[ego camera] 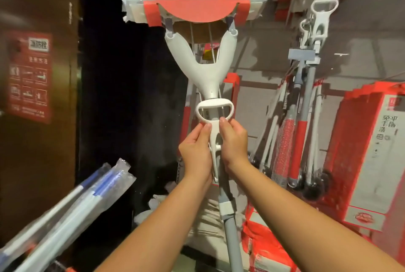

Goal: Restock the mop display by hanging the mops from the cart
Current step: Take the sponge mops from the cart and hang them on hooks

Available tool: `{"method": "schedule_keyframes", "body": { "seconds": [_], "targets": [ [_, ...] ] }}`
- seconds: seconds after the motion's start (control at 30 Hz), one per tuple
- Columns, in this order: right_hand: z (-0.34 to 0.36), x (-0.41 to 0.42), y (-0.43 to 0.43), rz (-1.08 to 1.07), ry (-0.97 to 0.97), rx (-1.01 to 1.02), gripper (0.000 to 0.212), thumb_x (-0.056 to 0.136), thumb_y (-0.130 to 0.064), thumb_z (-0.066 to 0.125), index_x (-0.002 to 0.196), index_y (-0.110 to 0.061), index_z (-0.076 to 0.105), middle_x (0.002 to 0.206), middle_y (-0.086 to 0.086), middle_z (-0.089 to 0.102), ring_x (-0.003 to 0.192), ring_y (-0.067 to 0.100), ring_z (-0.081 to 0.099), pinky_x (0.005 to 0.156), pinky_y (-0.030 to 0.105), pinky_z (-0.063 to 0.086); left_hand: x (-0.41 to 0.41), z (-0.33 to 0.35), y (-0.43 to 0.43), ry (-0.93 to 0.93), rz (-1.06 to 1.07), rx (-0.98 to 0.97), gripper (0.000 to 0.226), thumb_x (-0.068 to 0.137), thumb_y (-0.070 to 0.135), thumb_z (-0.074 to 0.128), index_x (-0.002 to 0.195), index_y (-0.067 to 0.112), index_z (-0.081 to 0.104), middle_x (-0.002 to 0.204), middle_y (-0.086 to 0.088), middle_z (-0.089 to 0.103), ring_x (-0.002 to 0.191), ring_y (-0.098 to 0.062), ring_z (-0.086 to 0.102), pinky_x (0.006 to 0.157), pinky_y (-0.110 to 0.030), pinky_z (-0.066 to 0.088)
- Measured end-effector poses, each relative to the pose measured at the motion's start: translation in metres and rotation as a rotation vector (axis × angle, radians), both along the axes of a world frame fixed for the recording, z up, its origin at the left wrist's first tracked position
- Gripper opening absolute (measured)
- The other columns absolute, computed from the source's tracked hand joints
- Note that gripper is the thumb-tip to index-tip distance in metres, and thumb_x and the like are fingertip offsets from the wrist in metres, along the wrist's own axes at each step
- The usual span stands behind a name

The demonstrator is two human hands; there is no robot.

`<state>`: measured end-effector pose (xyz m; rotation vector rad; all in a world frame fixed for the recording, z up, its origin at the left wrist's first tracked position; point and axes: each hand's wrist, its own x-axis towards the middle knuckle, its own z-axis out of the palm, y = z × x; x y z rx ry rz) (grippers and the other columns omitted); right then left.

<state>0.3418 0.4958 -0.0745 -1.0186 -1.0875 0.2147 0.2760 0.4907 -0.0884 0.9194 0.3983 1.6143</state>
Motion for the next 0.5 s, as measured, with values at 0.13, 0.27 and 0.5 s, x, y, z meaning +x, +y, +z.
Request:
{"method": "schedule_keyframes", "body": {
  "seconds": [0.13,0.27,0.5],
  "targets": [
    [0.019,-0.012,0.002,-0.081,0.038,0.04,0.025,0.082,-0.036,0.053,0.066,-0.018,0.062,0.067,0.003,0.063,0.068,0.02,0.057,0.067,0.039,0.046,-0.012,0.02,0.002,-0.019,-0.063,0.034,0.016,0.093,0.008,0.059,0.1,0.01,0.073,0.088,-0.007,0.075,0.077,-0.014,0.069,0.073,-0.026,0.058],
    [0.034,-0.022,-0.003,-0.145,0.068,0.079,0.026,0.082,-0.034,0.053,0.065,-0.016,0.061,0.067,0.005,0.062,0.068,0.02,0.056,0.065,0.035,0.044,-0.021,0.036,0.005,0.016,-0.119,0.081,0.017,0.093,0.009,0.059,0.102,0.005,0.073,0.089,-0.01,0.074,0.077,-0.016,0.069,0.072,-0.026,0.058],
    [0.06,-0.008,-0.028,-0.328,0.095,0.143,0.029,0.089,-0.028,0.056,0.066,-0.011,0.061,0.066,0.011,0.061,0.066,0.023,0.055,0.064,0.04,0.044,-0.01,0.065,-0.011,0.021,-0.266,0.162,0.019,0.091,0.007,0.061,0.081,0.019,0.072,0.087,-0.011,0.073,0.08,-0.021,0.065,0.083,-0.042,0.055]
  ]
}}
